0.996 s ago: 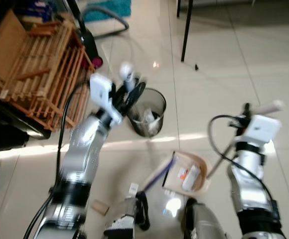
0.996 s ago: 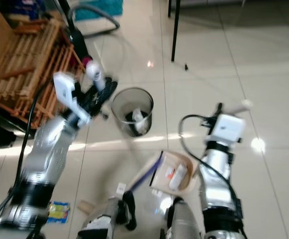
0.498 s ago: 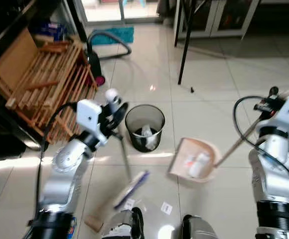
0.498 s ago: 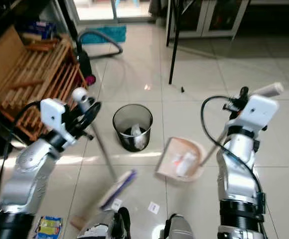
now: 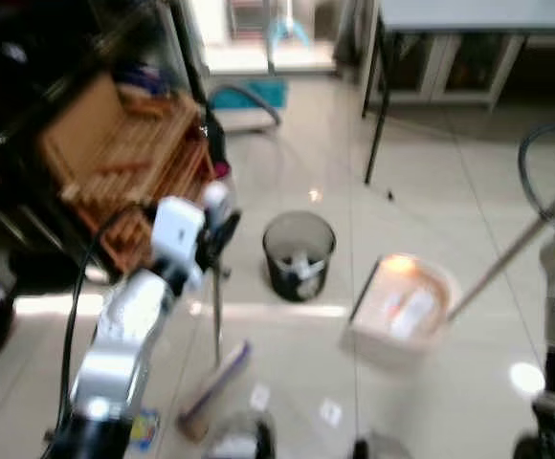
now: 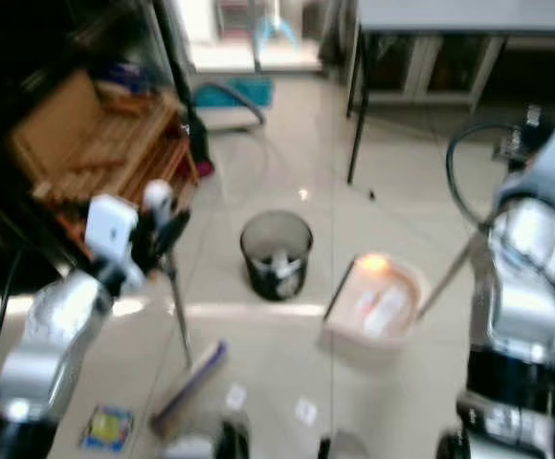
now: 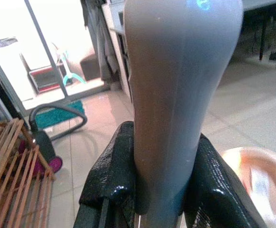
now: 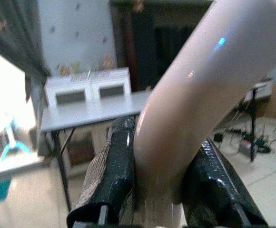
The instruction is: Sweep floor
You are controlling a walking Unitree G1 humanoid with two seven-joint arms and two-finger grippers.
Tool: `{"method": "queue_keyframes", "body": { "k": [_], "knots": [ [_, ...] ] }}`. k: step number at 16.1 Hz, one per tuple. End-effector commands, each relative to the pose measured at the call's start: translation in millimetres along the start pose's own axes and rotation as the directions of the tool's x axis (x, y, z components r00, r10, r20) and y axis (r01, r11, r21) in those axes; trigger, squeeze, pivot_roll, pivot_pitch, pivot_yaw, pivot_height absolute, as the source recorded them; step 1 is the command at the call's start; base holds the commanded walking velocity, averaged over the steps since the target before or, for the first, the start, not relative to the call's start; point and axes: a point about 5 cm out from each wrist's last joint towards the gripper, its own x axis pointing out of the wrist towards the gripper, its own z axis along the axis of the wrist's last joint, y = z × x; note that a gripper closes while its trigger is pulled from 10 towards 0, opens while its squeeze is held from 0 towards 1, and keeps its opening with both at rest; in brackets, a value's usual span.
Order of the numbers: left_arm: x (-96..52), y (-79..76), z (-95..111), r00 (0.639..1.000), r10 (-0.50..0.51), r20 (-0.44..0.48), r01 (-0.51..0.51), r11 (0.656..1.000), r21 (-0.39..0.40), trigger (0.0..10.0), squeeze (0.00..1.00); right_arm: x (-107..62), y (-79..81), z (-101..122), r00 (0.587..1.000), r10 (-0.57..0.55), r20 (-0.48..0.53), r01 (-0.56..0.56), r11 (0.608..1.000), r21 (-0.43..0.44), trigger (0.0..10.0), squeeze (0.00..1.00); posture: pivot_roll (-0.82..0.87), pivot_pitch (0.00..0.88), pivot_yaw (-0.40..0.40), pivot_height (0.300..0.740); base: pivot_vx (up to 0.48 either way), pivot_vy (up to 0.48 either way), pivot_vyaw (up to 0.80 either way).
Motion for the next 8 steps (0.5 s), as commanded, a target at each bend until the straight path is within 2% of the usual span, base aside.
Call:
{"method": "queue_keyframes", "body": {
  "k": [1,4,7,8],
  "knots": [
    [1.6,2.0,9.5,1.000,0.017,0.023,-0.018,0.999,0.037,10.0,0.00,5.0,-0.1,16.8,0.999,-0.002,0.038,0.000,0.998,0.070,10.0,0.00,0.00,0.040,0.092,0.740,0.000,0.000,0.00],
    [2.7,5.0,8.5,0.998,0.062,0.032,-0.064,0.997,0.042,10.0,0.00,12.0,6.3,28.4,0.999,0.032,0.026,-0.034,0.996,0.088,10.0,0.00,-0.01,0.038,0.082,0.740,0.000,0.000,0.00],
    [6.7,9.3,12.0,0.993,0.109,0.041,-0.112,0.992,0.065,10.0,0.00,11.9,16.8,32.6,0.997,0.080,0.009,-0.080,0.992,0.102,10.0,0.00,-0.01,0.045,0.074,0.740,0.000,0.000,0.00],
    [8.5,9.6,14.7,0.991,0.126,0.054,-0.129,0.990,0.054,10.0,0.00,7.8,27.5,29.5,0.992,0.127,0.000,-0.127,0.986,0.109,10.0,0.00,-0.01,0.047,0.068,0.740,0.000,0.000,0.00]
  ]
}}
